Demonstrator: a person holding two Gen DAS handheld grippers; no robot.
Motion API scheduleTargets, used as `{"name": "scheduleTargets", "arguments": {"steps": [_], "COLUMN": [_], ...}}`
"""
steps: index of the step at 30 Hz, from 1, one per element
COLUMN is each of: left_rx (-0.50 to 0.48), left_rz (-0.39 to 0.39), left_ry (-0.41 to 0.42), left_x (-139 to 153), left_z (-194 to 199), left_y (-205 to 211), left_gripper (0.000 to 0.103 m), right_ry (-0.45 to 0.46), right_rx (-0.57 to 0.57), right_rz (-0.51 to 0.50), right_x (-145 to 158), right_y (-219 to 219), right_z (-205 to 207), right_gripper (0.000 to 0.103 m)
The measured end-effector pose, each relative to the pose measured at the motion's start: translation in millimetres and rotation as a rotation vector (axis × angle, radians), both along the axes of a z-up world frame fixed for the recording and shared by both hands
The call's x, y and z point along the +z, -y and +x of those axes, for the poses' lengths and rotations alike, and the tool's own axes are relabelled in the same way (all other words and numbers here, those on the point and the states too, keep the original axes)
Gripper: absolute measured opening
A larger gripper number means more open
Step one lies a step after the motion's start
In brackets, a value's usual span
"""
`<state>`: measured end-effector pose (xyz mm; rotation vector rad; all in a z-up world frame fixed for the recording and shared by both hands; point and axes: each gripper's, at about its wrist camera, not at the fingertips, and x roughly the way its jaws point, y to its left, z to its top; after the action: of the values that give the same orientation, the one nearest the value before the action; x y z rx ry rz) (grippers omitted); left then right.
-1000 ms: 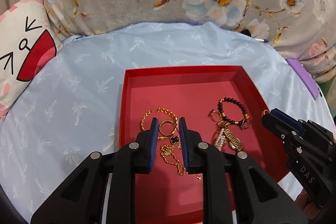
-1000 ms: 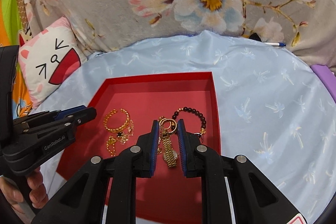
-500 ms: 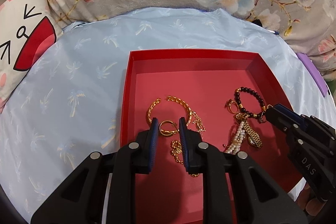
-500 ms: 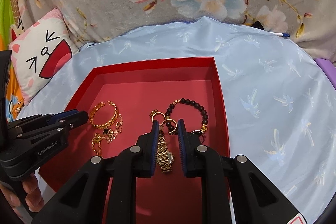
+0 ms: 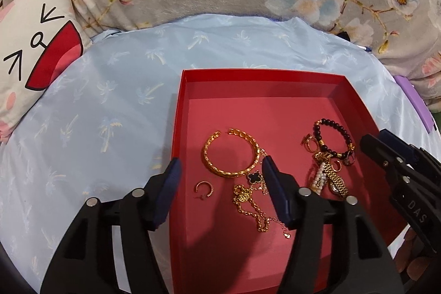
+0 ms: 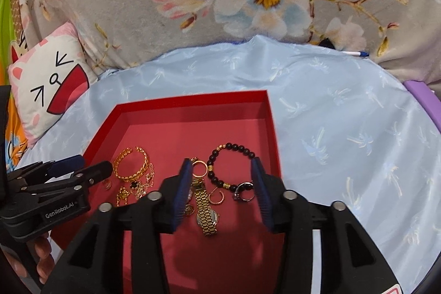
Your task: Organize jewelry
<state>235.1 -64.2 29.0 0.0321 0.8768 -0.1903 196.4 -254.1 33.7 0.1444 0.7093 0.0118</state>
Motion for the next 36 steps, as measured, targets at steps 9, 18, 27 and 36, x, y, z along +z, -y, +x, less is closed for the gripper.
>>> {"name": "scheduleTargets", "arguments": {"steps": [9,18,27,36], "left_rx": [0.037,0.008,0.048,0.069], "left_rz": [0.067,0.056,0.066,0.090], "left_ry": [0.098,0.084,0.088,0.145], "left_x": [20.9,16.9,11.6,12.1], "left_z": [-34.2,-70.0,-91.2,-104.2], "left_y": [1.8,2.9,3.9,3.7], "left_gripper": [0.074,0.074,0.074,0.092], "right_ry": [0.055,0.058,0.054,0.077], "right_rx": [-0.028,-0.029,-0.067,-0.071], "right_rz": [-0.023,0.010,-0.014,-0.093], "right_x": [16.5,16.7,14.3,16.9], "right_y": [-3.1,-11.0,-15.7,-31.2], "right_z": [-40.9,-81.5,-102.2,-112.8], "right_gripper": [0.068,0.072,0.080,0.086]}}
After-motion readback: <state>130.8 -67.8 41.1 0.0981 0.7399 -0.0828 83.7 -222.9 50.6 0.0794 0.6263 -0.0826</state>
